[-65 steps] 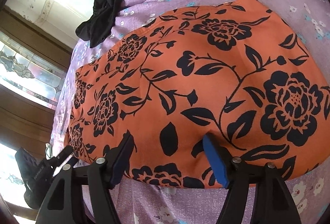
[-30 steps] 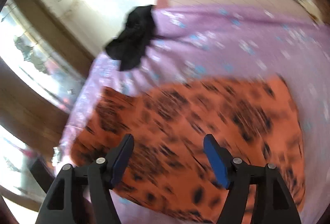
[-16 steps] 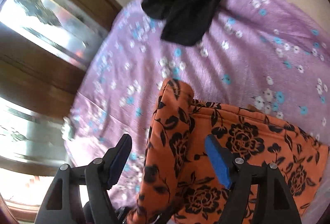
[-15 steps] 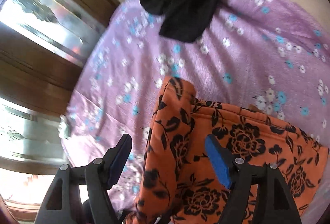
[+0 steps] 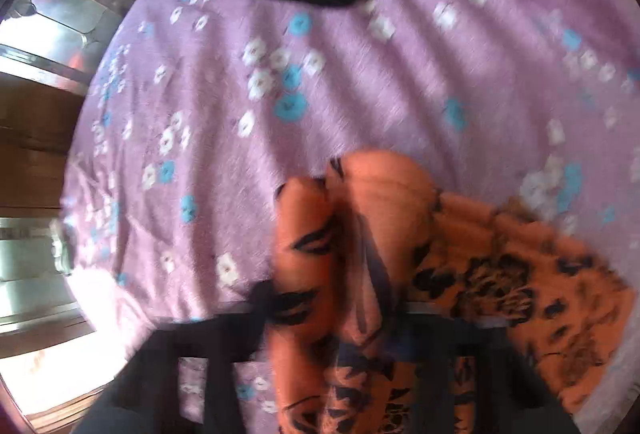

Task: Fold small clothes

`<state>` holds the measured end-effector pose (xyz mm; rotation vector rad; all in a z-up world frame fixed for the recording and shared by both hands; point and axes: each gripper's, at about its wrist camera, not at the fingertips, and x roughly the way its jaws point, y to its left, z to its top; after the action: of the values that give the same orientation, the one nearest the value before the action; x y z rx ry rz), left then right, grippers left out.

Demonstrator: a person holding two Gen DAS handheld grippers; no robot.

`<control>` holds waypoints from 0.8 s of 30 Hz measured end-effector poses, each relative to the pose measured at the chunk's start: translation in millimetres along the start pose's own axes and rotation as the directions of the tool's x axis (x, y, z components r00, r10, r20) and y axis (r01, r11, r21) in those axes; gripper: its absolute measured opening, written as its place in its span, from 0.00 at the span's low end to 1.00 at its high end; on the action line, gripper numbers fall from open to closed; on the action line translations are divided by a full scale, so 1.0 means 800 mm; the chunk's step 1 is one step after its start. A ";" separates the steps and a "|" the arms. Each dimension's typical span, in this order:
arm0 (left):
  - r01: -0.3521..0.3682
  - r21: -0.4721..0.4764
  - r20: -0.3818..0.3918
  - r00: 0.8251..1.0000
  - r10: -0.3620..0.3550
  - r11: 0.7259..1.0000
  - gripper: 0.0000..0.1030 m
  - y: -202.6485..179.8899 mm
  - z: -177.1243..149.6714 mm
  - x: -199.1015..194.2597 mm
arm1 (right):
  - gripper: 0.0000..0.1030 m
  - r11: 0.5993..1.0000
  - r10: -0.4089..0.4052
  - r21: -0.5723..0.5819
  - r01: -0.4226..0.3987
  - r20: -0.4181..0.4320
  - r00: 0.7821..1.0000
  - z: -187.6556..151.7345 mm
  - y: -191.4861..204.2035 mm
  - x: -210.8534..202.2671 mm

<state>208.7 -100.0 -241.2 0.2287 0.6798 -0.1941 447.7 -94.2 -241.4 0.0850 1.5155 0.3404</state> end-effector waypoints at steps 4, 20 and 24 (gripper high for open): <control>-0.008 0.028 0.010 1.000 0.008 1.000 0.16 -0.008 -0.002 0.000 | 0.15 0.999 0.018 0.030 -0.020 0.069 0.997 -0.012 -0.013 -0.012; 0.206 0.179 0.142 0.962 -0.232 0.962 0.10 -0.070 0.015 -0.063 | 0.13 0.969 0.171 0.096 -0.228 0.403 0.899 -0.124 -0.143 -0.150; 0.316 0.201 0.113 0.933 -0.343 0.927 0.10 -0.113 0.024 -0.076 | 0.13 0.966 0.151 0.127 -0.226 0.437 0.887 -0.169 -0.200 -0.173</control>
<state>151.0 -185.7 -200.7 0.2687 0.5510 -0.5933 338.6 -304.4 -158.8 0.4244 1.0999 0.3193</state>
